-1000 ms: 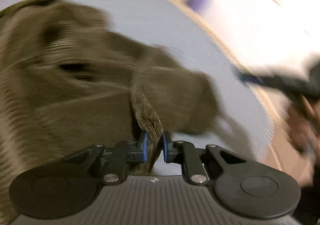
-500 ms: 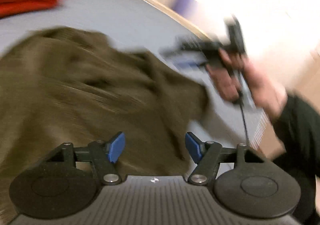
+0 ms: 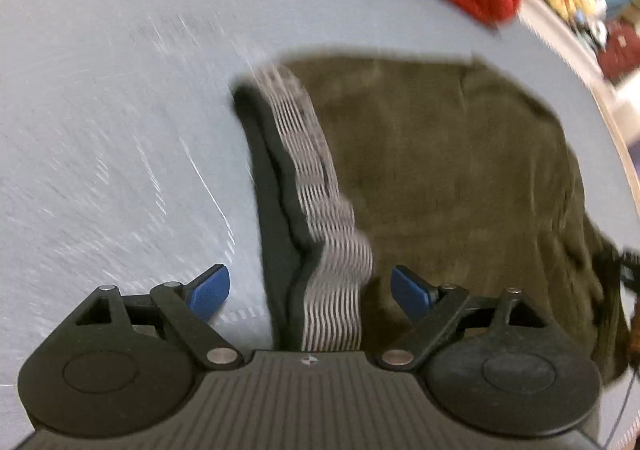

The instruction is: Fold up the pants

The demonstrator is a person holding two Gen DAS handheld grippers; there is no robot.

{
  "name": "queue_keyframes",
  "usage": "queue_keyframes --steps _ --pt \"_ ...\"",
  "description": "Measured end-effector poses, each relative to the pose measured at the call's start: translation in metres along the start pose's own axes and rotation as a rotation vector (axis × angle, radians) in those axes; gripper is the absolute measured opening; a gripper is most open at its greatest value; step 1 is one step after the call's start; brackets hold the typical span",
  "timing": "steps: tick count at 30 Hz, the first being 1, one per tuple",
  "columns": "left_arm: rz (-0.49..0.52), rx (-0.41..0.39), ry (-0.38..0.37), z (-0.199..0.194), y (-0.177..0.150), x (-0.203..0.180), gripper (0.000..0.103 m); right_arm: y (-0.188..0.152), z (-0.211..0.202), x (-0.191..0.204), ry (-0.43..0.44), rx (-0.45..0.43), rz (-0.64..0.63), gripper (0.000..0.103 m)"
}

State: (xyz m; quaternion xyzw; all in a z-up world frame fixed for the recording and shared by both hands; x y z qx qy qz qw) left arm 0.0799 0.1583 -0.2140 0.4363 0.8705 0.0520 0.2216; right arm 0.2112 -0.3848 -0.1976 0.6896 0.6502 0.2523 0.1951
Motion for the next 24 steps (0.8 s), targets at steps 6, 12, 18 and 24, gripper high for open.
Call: queue_keyframes --steps 6,12,18,24 --pt "0.170 0.008 0.005 0.015 -0.023 -0.013 0.073 0.004 -0.021 0.002 0.037 -0.062 -0.005 0.017" --pt "0.246 -0.049 0.002 -0.008 -0.021 -0.021 0.024 0.025 -0.125 -0.041 0.043 -0.348 0.128 0.014" --pt "0.262 -0.134 -0.040 -0.057 -0.004 -0.024 0.019 -0.033 -0.214 -0.139 -0.255 -0.385 0.377 0.014" --pt "0.201 -0.153 0.022 -0.089 0.014 0.015 0.021 -0.150 -0.169 -0.171 -0.231 -0.017 0.559 0.019"
Point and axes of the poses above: each gripper's, at about its wrist camera, not at the fingertips, and z roughly the way its jaws point, x to its left, y to its top, the point moved 9 cm from there along z, roughly the way its jaws point, and after that the axes turned 14 degrees about -z, right-handed, at the moved point
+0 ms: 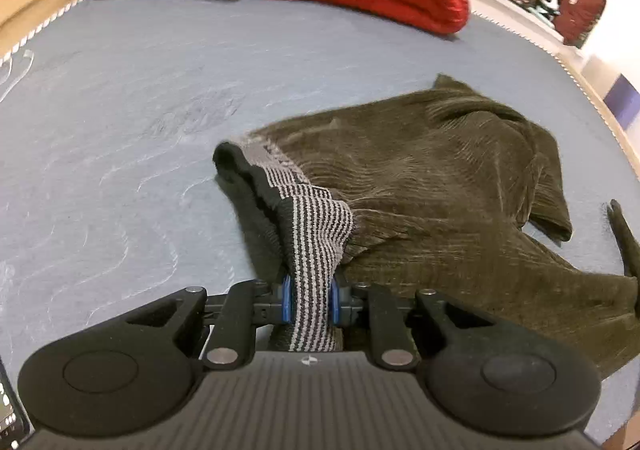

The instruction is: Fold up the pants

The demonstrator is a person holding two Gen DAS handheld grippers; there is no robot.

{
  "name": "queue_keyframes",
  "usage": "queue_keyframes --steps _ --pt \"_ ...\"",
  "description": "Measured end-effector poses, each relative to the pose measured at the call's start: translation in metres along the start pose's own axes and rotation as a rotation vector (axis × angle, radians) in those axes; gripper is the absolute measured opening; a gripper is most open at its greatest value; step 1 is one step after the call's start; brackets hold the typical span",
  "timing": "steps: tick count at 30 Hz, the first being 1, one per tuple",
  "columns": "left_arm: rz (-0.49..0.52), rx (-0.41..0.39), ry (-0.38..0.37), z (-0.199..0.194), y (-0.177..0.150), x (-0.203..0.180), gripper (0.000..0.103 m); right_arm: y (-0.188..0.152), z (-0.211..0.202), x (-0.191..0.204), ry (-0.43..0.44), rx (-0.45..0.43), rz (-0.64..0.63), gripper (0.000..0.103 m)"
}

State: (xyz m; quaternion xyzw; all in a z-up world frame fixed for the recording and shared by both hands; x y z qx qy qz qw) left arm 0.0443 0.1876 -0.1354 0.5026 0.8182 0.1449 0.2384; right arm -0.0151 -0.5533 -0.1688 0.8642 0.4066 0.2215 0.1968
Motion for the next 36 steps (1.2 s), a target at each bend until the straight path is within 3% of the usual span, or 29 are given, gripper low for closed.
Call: queue_keyframes --steps 2,3,4,5,6,8,10,13,17,19,21,23,24,27,32,34,36 --pt "-0.012 0.043 0.019 0.007 -0.007 0.008 0.027 -0.009 0.005 -0.005 0.070 0.039 0.044 0.020" --pt "-0.002 0.047 0.048 0.009 -0.009 0.009 0.037 -0.004 0.001 -0.010 0.071 0.008 0.055 0.028" --pt "0.020 0.042 0.082 0.009 -0.011 0.009 0.040 0.007 -0.005 -0.016 0.055 -0.041 0.051 0.036" --pt "0.045 0.023 0.109 0.007 -0.010 0.006 0.048 0.018 -0.011 -0.022 0.035 -0.089 0.055 0.055" --pt "0.061 -0.008 0.133 0.004 -0.007 0.004 0.055 0.029 -0.015 -0.032 0.018 -0.129 0.080 0.066" --pt "0.091 -0.092 0.174 -0.007 0.001 -0.005 0.057 0.046 -0.013 -0.049 0.011 -0.173 0.156 0.066" --pt "0.086 -0.143 0.162 -0.017 0.009 -0.014 0.060 0.059 0.005 -0.064 0.045 -0.164 0.205 0.069" --pt "0.067 -0.150 0.109 -0.019 0.011 -0.030 0.063 0.066 0.051 -0.070 0.123 -0.084 0.212 0.070" --pt "0.106 -0.142 0.111 -0.011 0.001 -0.048 0.065 0.072 0.090 -0.068 0.152 -0.067 0.203 0.070" --pt "0.124 -0.138 0.107 -0.006 -0.005 -0.055 0.065 0.079 0.091 -0.050 0.147 -0.112 0.119 0.057" --pt "0.128 -0.133 0.102 0.005 -0.007 -0.063 0.065 0.083 0.099 -0.039 0.197 -0.118 0.062 0.032" --pt "0.120 -0.134 0.092 0.010 -0.004 -0.067 0.065 0.083 0.104 -0.032 0.163 -0.115 -0.015 0.013" --pt "0.113 -0.135 0.086 0.010 -0.003 -0.070 0.065 0.083 0.103 -0.030 0.141 -0.120 -0.046 0.010" --pt "0.103 -0.140 0.060 0.009 -0.001 -0.081 0.065 0.093 0.080 -0.028 0.154 -0.189 -0.033 0.007" --pt "0.132 -0.129 0.015 0.009 -0.007 -0.105 0.065 0.120 -0.021 -0.028 0.159 -0.488 -0.031 0.006" --pt "0.149 -0.121 0.000 0.010 -0.010 -0.114 0.065 0.116 -0.063 -0.051 0.083 -0.572 0.001 0.006" --pt "0.162 -0.112 -0.013 0.011 -0.014 -0.123 0.065 0.101 -0.083 -0.082 -0.031 -0.560 0.085 0.006"
Point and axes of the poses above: each gripper's, at about its wrist camera, not at the fingertips, and z roughly the way its jaws point, x to its left, y to its top, the point moved 9 cm from there along z, roughly the way its jaws point, and after that the axes turned 14 degrees about -z, right-handed, at the moved point
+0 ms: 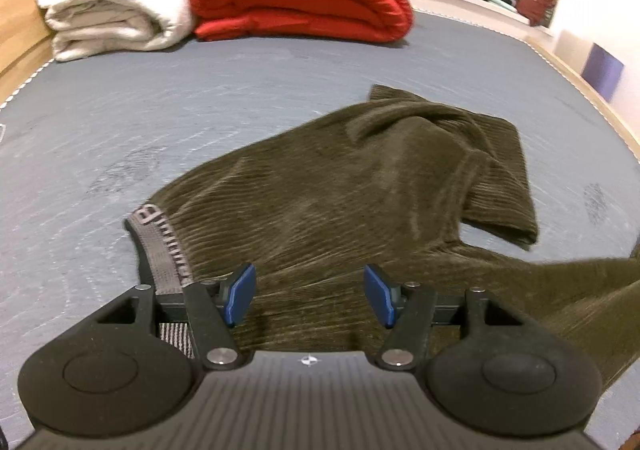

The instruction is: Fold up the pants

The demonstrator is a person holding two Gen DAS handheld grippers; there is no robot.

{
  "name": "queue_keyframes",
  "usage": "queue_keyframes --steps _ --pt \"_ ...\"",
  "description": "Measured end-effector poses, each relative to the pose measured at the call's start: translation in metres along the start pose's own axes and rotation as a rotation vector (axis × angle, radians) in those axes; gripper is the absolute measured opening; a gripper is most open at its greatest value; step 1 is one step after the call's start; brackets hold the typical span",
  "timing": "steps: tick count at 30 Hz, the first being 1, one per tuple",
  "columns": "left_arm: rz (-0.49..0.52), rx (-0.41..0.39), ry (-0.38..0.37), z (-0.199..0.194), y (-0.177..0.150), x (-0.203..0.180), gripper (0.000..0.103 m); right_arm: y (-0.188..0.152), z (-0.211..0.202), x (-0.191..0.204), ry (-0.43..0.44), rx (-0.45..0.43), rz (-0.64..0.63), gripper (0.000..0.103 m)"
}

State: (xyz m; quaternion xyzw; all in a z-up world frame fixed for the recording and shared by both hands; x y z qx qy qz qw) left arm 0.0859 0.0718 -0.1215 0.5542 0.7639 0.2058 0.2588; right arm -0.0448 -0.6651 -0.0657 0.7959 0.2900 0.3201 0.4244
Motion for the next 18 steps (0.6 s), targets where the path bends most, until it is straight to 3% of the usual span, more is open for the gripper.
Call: queue_keyframes --steps 4,7,9,10,12,14,16,18 --pt "0.035 0.025 -0.033 0.002 -0.009 -0.019 0.065 -0.056 -0.023 -0.084 -0.298 0.236 0.202 0.006" --pt "0.066 0.037 -0.054 0.002 -0.015 -0.031 0.067 -0.104 -0.016 -0.120 -0.424 0.424 0.231 0.010" --pt "0.079 0.038 -0.063 0.001 -0.019 -0.037 0.071 -0.100 -0.024 -0.137 -0.528 0.397 0.217 0.012" --pt "0.084 0.038 -0.069 0.001 -0.021 -0.039 0.071 -0.088 -0.025 -0.137 -0.522 0.344 0.204 0.014" --pt "0.089 0.037 -0.068 0.002 -0.022 -0.041 0.071 -0.063 -0.024 -0.122 -0.443 0.225 0.189 0.035" --pt "0.082 0.038 -0.060 0.004 -0.022 -0.039 0.071 -0.048 -0.007 -0.085 -0.236 0.171 0.134 0.044" --pt "0.072 0.042 -0.046 0.008 -0.022 -0.036 0.071 -0.051 0.021 -0.035 0.019 0.213 0.061 0.044" --pt "0.067 0.045 -0.035 0.011 -0.022 -0.032 0.071 -0.066 0.044 0.007 0.192 0.297 -0.009 0.044"
Point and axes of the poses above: each gripper's, at about its wrist camera, not at the fingertips, and z roughly the way its jaws point, x to its left, y to its top, the point moved 9 cm from there along z, roughly the way its jaws point, and after that the axes turned 14 degrees about -z, right-handed, at the moved point
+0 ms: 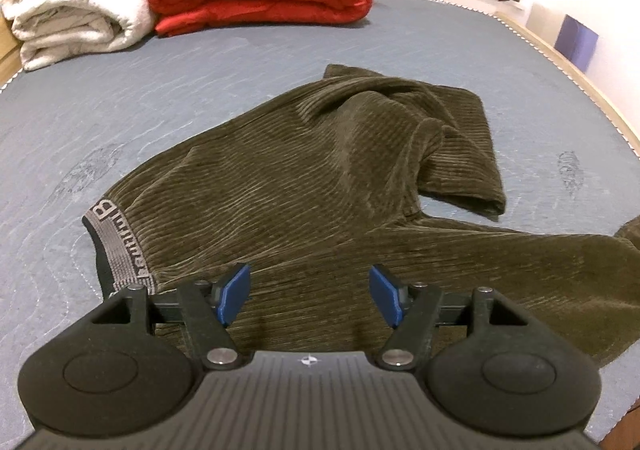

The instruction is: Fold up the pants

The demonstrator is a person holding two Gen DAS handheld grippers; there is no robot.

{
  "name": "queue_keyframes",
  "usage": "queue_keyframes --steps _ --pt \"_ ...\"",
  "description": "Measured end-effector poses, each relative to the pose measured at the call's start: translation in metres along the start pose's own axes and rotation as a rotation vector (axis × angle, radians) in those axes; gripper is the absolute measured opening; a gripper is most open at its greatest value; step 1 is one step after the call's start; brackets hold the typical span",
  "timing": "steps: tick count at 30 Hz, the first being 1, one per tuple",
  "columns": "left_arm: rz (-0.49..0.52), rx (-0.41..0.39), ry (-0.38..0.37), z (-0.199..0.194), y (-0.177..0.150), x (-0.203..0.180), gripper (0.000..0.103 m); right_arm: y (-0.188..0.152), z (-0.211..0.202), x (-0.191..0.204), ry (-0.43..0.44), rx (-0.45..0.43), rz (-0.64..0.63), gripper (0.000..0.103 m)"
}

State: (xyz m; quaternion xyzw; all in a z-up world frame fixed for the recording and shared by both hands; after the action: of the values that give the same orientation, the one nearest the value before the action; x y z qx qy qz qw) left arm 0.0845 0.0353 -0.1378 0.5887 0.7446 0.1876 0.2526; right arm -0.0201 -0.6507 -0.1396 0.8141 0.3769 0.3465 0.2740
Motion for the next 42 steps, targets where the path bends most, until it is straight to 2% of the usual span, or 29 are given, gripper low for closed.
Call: queue_keyframes --steps 1,4,6,9,10,11,12,14,16,18,20,21,23,25,26,27,28,31,34,35,37,38,40,42 --pt "-0.001 0.002 0.005 0.002 0.000 0.002 0.071 -0.005 0.013 0.013 0.015 0.031 -0.034 0.044" --pt "-0.004 0.005 0.017 0.005 0.001 0.010 0.071 -0.010 0.054 0.031 -0.021 0.090 -0.103 0.053" --pt "-0.010 0.006 0.021 0.006 0.002 0.014 0.071 -0.013 0.073 0.029 -0.079 0.114 -0.125 0.063" --pt "-0.016 0.003 0.025 0.006 0.005 0.020 0.071 -0.027 0.101 0.033 -0.170 0.185 -0.153 0.064" --pt "-0.019 0.002 0.027 0.006 0.007 0.022 0.072 -0.026 0.107 0.040 -0.207 0.170 -0.200 0.064" --pt "-0.020 0.002 0.028 0.006 0.008 0.023 0.072 -0.025 0.110 0.043 -0.249 0.174 -0.243 0.054" --pt "-0.022 0.001 0.029 0.007 0.009 0.025 0.072 -0.028 0.116 0.044 -0.304 0.178 -0.271 0.032" --pt "-0.026 0.001 0.030 0.007 0.010 0.027 0.072 -0.027 0.123 0.044 -0.411 0.171 -0.313 0.014" --pt "-0.028 0.001 0.031 0.006 0.011 0.029 0.072 -0.021 0.126 0.044 -0.445 0.154 -0.291 0.009" --pt "-0.031 0.000 0.028 0.005 0.011 0.030 0.072 -0.008 0.121 0.039 -0.440 0.097 -0.194 0.006" --pt "-0.034 -0.003 0.016 0.004 0.012 0.030 0.072 0.022 0.106 0.035 -0.431 -0.063 -0.150 0.005" --pt "-0.035 -0.006 0.008 0.002 0.012 0.029 0.072 0.035 0.100 0.036 -0.399 -0.132 -0.132 0.005" --pt "-0.036 -0.010 -0.006 0.001 0.013 0.029 0.072 0.049 0.098 0.035 -0.313 -0.206 -0.094 0.005" --pt "-0.032 -0.007 -0.027 0.001 0.011 0.026 0.072 0.049 0.105 0.026 -0.360 -0.209 -0.105 0.007" --pt "-0.027 -0.001 -0.037 0.001 0.009 0.024 0.072 0.046 0.108 0.021 -0.393 -0.195 -0.103 0.020" --pt "-0.019 0.008 -0.050 0.003 0.006 0.021 0.072 0.041 0.113 0.017 -0.399 -0.146 -0.099 0.047" --pt "-0.014 0.017 -0.064 0.004 0.003 0.018 0.072 0.035 0.118 0.012 -0.390 -0.104 -0.090 0.055" --pt "-0.010 0.073 -0.127 0.012 -0.010 0.009 0.070 0.030 0.110 0.004 -0.412 -0.104 -0.125 0.057" --pt "-0.029 0.147 -0.169 0.026 -0.024 0.011 0.050 0.029 0.092 -0.001 -0.406 -0.119 -0.169 0.057" --pt "-0.031 0.180 -0.151 0.034 -0.030 0.017 0.041 0.029 0.088 -0.002 -0.398 -0.119 -0.176 0.057" --pt "-0.015 0.262 -0.038 0.056 -0.048 0.038 0.037 0.025 0.081 -0.009 -0.395 -0.107 -0.202 0.059" --pt "0.004 0.271 -0.012 0.061 -0.053 0.046 0.034 0.022 0.072 -0.013 -0.391 -0.092 -0.215 0.061" --pt "0.015 0.267 -0.024 0.057 -0.051 0.047 0.034 0.009 0.066 -0.025 -0.387 -0.019 -0.239 0.069" --pt "-0.031 0.241 -0.016 0.046 -0.044 0.049 0.035 -0.013 0.073 -0.039 -0.385 0.128 -0.271 0.070"
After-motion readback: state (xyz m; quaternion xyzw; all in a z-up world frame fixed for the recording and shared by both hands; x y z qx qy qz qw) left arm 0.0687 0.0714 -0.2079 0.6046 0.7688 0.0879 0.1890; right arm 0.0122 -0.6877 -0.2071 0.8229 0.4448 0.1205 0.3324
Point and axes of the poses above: each gripper's, at about its wrist camera, not at the fingertips, and z roughly the way its jaws point, x to its left, y to its top, the point moved 9 cm from there along z, roughly the way its jaws point, and after that the axes turned 14 degrees about -z, right-handed, at the moved point
